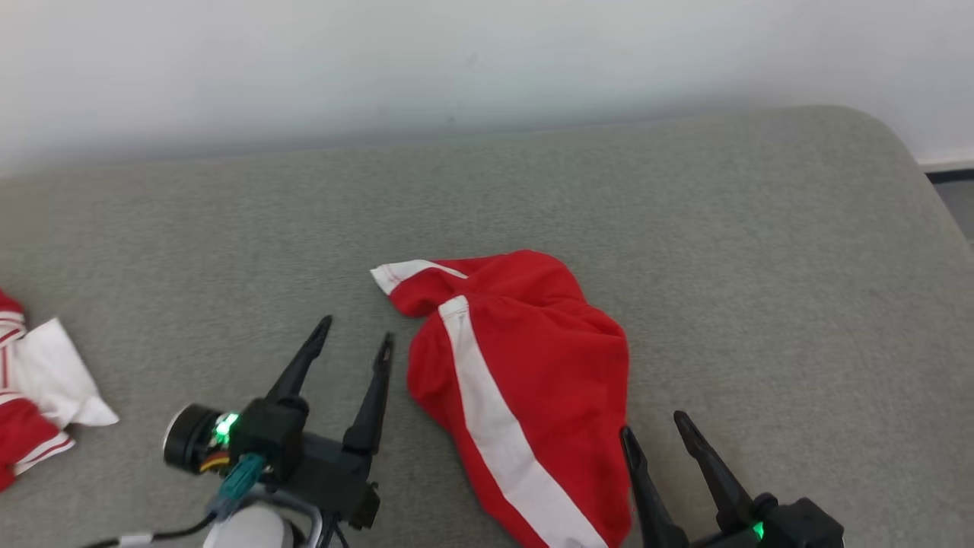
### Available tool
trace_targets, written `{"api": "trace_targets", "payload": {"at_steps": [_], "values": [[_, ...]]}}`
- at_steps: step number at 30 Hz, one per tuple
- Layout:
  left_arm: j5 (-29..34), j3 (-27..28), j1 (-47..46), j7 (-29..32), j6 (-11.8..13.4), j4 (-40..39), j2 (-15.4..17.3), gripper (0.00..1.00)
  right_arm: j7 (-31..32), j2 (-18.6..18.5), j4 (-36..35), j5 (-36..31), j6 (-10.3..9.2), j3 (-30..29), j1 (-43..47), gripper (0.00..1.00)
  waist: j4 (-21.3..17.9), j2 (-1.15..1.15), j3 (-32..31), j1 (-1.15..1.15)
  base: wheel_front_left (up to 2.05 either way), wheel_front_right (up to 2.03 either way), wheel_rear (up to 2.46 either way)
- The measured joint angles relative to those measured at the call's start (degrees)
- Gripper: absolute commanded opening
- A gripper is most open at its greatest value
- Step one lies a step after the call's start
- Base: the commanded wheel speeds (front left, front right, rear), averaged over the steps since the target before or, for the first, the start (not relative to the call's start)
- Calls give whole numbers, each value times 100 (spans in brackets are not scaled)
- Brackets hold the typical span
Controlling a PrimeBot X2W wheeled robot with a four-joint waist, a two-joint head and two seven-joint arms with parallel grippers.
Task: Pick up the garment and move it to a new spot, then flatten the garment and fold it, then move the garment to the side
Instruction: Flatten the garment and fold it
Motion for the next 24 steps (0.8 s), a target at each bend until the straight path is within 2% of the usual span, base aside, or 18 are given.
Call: {"api": "trace_targets", "payload": {"at_steps": [8, 14, 22, 23, 24], "values": [[-367, -1029, -967, 0, -3, 1060, 443, 100, -1, 101, 96, 7, 0, -73, -180, 100, -484, 0, 152, 1, 0, 0, 0], [-734, -1483, -1582, 2, -4, 1788, 590, 100, -1, 156, 130, 20, 0, -146, -191, 100, -793, 0, 262, 0, 0, 0, 0], [-1365, -2154, -1993, 544, -3, 2668, 683, 100, -1, 178, 152, 24, 0, -241, -218, 100, -938, 0, 350, 0, 0, 0, 0], [-1401, -2212, -2008, 488, -4, 2696, 700, 56, -1, 178, 144, 24, 0, -248, -235, 100, -933, 0, 345, 0, 0, 0, 0], [-1452, -2245, -2038, 448, -4, 2722, 702, 22, -1, 178, 129, 24, 0, -259, -258, 100, -924, 0, 338, 0, 0, 0, 0]]}}
